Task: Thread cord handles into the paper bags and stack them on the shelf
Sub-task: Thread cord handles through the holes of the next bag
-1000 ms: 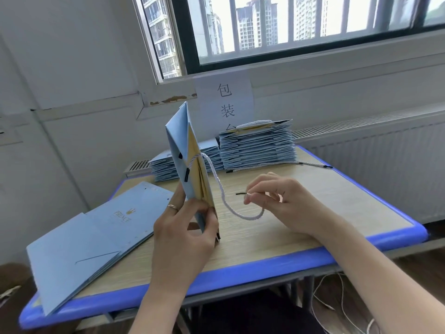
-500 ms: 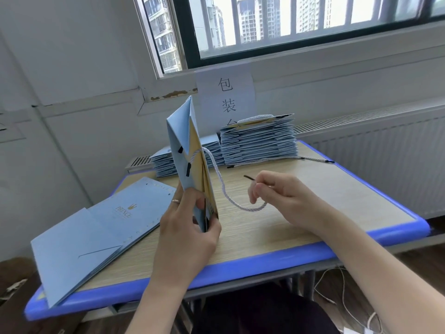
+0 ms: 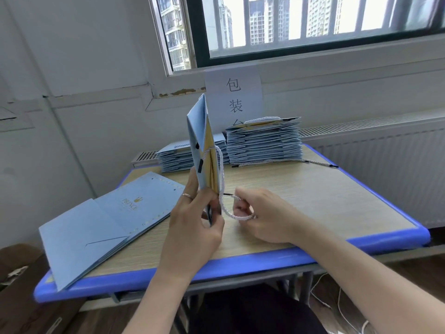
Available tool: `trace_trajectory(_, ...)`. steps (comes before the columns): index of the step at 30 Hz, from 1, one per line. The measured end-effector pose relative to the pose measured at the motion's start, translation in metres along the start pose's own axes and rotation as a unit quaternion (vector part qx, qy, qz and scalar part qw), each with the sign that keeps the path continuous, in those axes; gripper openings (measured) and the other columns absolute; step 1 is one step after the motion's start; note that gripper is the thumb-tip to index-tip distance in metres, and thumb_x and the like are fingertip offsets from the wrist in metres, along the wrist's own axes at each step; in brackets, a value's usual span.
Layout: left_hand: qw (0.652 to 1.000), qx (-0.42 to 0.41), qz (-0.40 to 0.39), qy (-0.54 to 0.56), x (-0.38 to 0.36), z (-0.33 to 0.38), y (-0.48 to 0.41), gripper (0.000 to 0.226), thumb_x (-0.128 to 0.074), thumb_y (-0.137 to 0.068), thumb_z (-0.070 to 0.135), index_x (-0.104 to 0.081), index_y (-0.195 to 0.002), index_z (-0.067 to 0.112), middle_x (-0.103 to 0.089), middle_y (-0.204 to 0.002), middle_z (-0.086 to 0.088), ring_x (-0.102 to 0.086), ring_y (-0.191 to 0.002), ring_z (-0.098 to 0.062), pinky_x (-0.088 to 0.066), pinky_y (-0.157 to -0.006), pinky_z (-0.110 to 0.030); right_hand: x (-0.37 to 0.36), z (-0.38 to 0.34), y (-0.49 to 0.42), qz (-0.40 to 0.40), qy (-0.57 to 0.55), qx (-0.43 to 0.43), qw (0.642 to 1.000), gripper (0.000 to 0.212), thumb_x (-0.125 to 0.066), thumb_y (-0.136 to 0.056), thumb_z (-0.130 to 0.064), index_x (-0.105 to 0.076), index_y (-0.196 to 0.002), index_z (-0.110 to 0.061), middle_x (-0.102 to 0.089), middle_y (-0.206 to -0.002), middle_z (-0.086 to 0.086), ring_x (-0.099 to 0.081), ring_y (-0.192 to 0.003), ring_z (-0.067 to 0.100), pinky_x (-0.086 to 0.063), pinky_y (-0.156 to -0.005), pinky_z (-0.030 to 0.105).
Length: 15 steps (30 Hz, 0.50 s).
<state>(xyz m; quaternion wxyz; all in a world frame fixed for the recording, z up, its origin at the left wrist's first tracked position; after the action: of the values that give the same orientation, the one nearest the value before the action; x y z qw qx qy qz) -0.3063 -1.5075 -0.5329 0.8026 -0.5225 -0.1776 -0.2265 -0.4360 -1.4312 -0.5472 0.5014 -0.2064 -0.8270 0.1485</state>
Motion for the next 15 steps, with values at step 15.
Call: trace_trajectory(15, 0.998, 0.053, 0.030, -0.008, -0.002, -0.009, 0.002, 0.043, -0.081, -0.073, 0.021, -0.038, -0.075, 0.018, -0.043, -0.075, 0.011, -0.044, -0.070, -0.013, -0.037, -0.062, -0.015, 0.012, -0.001, 0.002, 0.142, -0.055, 0.058, 0.987, 0.034, -0.063, -0.081, -0.007, -0.036, -0.062, -0.015, -0.033, -0.055, -0.008, -0.027, -0.052, 0.012, -0.024, -0.049, 0.020)
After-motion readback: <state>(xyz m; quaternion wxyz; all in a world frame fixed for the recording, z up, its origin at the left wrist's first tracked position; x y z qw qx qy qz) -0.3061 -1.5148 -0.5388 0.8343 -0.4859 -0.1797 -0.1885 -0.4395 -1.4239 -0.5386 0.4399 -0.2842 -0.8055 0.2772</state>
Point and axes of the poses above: each hand's wrist, its own y-axis away from the middle knuckle, its own x-axis out of the back of the hand, z = x × y, the point moved 5 cm from there along -y, towards the middle knuckle
